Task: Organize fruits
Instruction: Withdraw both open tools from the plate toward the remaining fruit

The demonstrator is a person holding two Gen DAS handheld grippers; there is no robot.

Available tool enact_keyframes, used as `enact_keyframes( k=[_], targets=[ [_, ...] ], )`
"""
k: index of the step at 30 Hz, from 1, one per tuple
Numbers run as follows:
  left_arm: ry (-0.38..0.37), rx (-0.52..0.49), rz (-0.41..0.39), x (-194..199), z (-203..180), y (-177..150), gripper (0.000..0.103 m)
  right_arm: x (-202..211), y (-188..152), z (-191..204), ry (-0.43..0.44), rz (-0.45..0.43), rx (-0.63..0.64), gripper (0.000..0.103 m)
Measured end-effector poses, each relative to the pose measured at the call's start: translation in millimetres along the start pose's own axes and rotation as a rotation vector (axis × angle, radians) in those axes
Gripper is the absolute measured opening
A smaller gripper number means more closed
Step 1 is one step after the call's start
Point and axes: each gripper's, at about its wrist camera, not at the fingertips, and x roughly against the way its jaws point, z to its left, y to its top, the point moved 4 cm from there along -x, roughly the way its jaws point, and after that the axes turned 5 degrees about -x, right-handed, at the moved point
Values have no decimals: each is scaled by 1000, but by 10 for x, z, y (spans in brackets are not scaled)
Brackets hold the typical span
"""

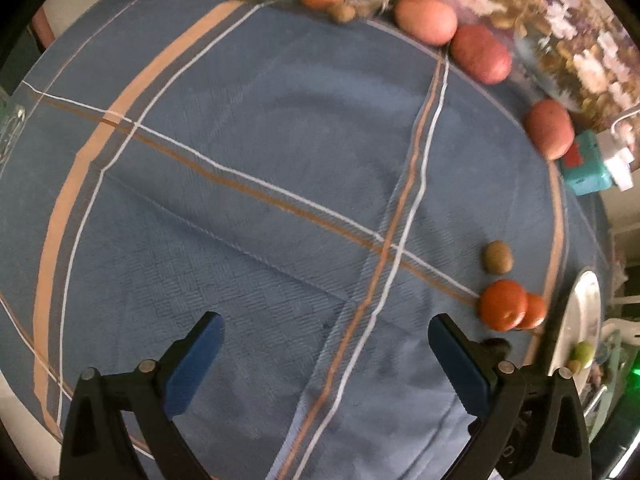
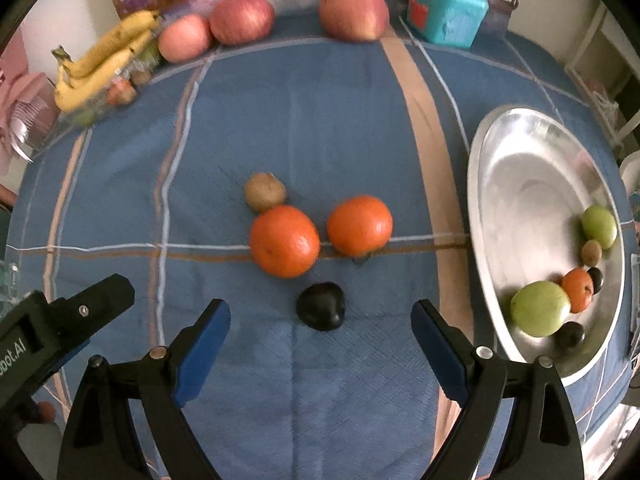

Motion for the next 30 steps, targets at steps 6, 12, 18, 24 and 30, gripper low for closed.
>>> enact_keyframes(
  k=[6, 12, 18, 24, 30],
  targets=[
    [15, -18, 18, -91, -9, 2, 103, -165, 18, -30, -25, 19, -9, 92],
    [14, -19, 25, -154, -48, 54, 103, -307, 49, 11, -48, 34, 27, 95],
    [10, -17, 27, -167, -50, 65, 103, -375, 55, 117, -38, 20, 44, 103],
    [5, -25, 32, -184, -52, 57, 103, -334, -101, 164, -29, -95, 53, 103],
    [5, -23, 27, -181, -84, 55, 103, -322, -187, 170, -20, -74, 73, 103]
  ],
)
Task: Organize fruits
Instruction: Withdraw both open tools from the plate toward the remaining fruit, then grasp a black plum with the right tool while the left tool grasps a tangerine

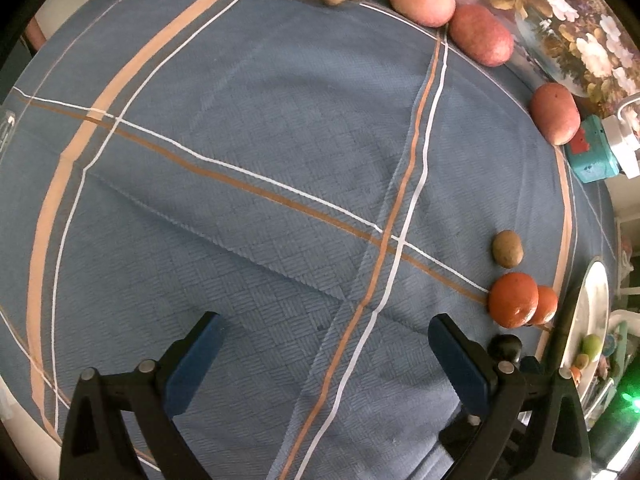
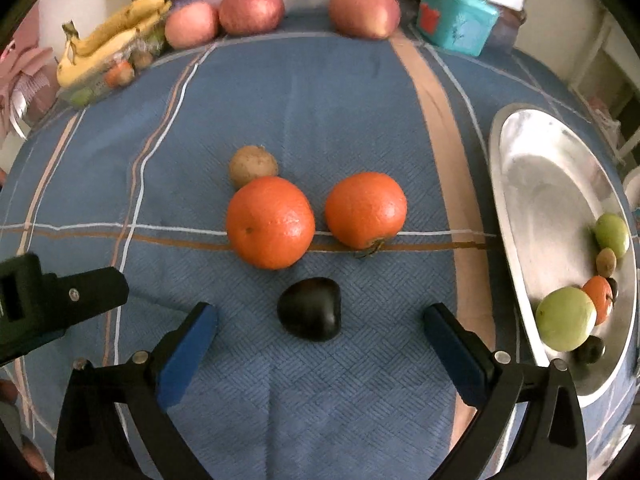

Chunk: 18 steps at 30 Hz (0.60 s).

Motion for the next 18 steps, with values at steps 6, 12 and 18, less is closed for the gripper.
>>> enact_keyframes(
  k=[6, 12, 18],
  targets=[
    [-8, -2, -15, 49, -35, 24, 103, 104, 92, -173, 21, -10, -68, 101],
    [-13, -2, -17, 72, -48, 15, 103, 193, 190, -204, 54, -26, -88, 73],
    [-15, -5, -18, 76, -107, -11, 103, 124, 169, -148, 30, -5, -20, 44]
  ],
)
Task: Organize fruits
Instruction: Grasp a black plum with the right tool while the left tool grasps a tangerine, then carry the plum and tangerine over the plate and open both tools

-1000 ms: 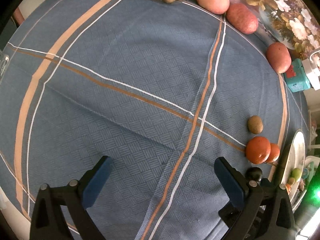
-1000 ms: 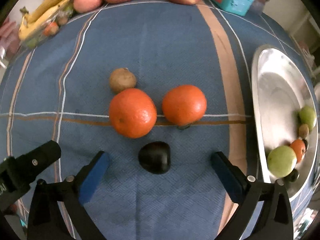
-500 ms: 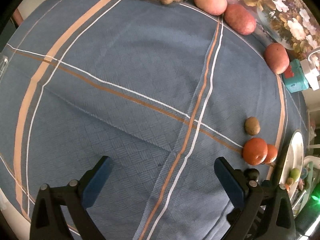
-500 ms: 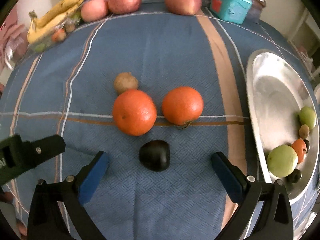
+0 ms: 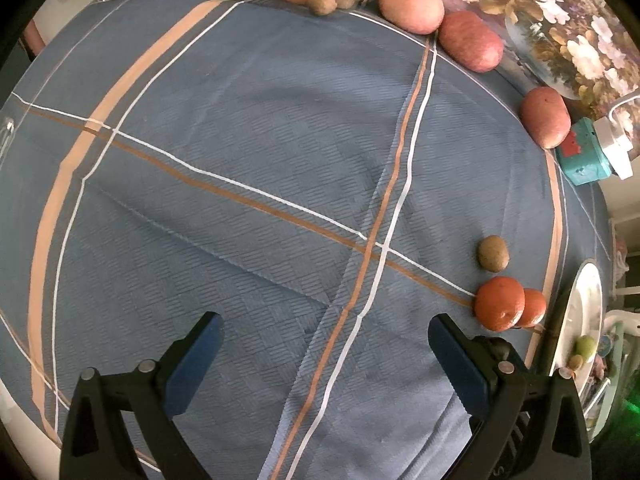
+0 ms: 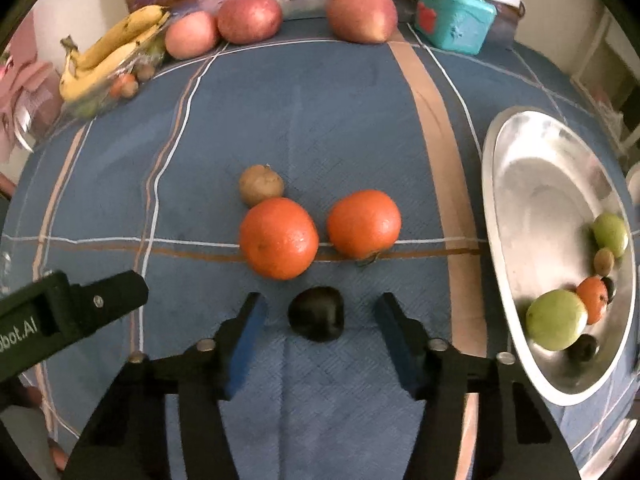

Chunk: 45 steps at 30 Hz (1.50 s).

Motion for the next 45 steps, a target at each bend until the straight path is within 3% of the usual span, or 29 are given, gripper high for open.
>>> enact_keyframes(
  k=[2, 4, 15, 19, 23, 28, 32, 34, 36, 38, 40, 45],
  targets=[
    [-1, -1, 1, 13, -9, -1, 103, 14, 1, 38, 19, 0, 7, 32],
    [-1, -2, -1, 16, -19, 0, 103, 25, 6, 66, 22, -1, 15, 28],
    [-111, -45, -76, 86, -321, 61, 103, 531, 100, -124, 85, -100, -26, 27],
    [-234, -92, -35, 47, -559, 72, 103, 579, 158, -348, 49, -123, -81, 27],
    [-201, -155, -68, 58, -774, 90, 101, 636, 179, -573, 68, -121, -157, 27],
    [-246, -182, -68, -31, -936, 126, 86, 634, 187, -749, 59, -120, -209, 27],
    [-246, -210, -75, -14, -1059, 105, 66, 638, 183, -809, 63, -122, -219, 27],
    [-246, -207, -66, -44, -1088, 92, 62, 649, 184, -822, 58, -126, -215, 27],
    [-251, -196, -53, -105, -1100, 93, 51, 650, 183, -832, 60, -129, -214, 27],
    [-258, -192, -46, -108, -1078, 41, 47, 658, 177, -838, 64, -130, -215, 27],
    [-279, -193, -44, -98, -1085, 22, 37, 662, 170, -839, 66, -132, -214, 27],
    [-263, -218, -75, -3, -1104, 27, 36, 670, 169, -849, 67, -134, -210, 27]
  ],
)
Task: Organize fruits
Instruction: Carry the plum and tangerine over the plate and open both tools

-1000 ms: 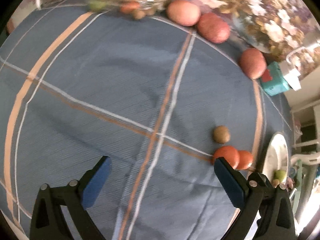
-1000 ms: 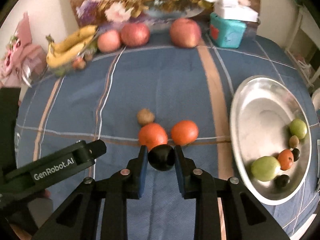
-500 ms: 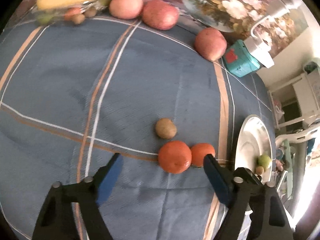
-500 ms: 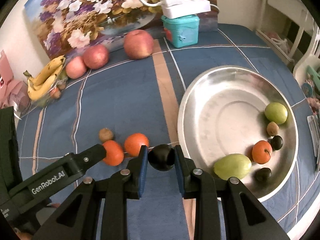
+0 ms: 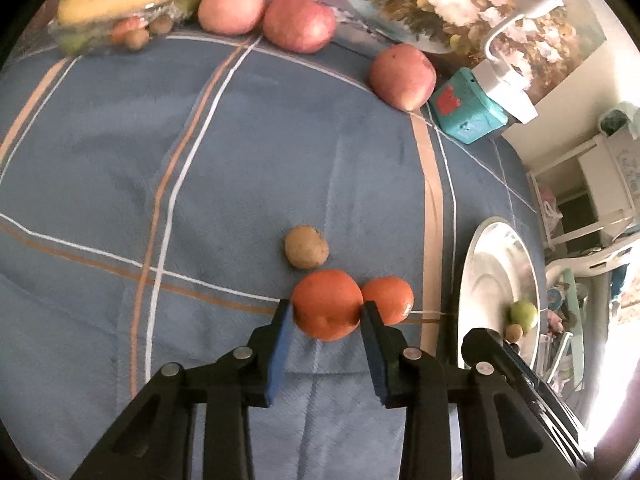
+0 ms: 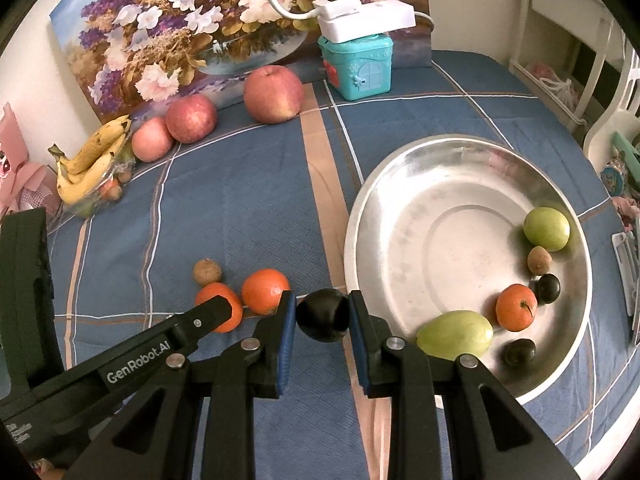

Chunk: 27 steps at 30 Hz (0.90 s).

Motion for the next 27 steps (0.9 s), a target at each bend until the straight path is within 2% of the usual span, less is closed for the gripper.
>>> enact_keyframes(
  k=[6, 10, 15, 22, 27],
  targets=[
    [-24, -2, -52, 234, -2, 44, 36, 22, 19, -54, -2, -6, -29, 27],
    [-54, -32, -83, 372, -126, 65, 36, 72, 79, -182, -37, -34, -58, 27],
    [-98, -120, -72, 377, -495, -5, 36, 125, 170, -534, -111, -74, -135, 27],
    [-122, -298, -30, 203, -1106, -249, 36, 143, 213, -1055, -158, -88, -267, 28],
    [-139, -362, -35, 175, -1313, -309, 40, 219, 227, -1243, -144, -120, -318, 28]
  ],
)
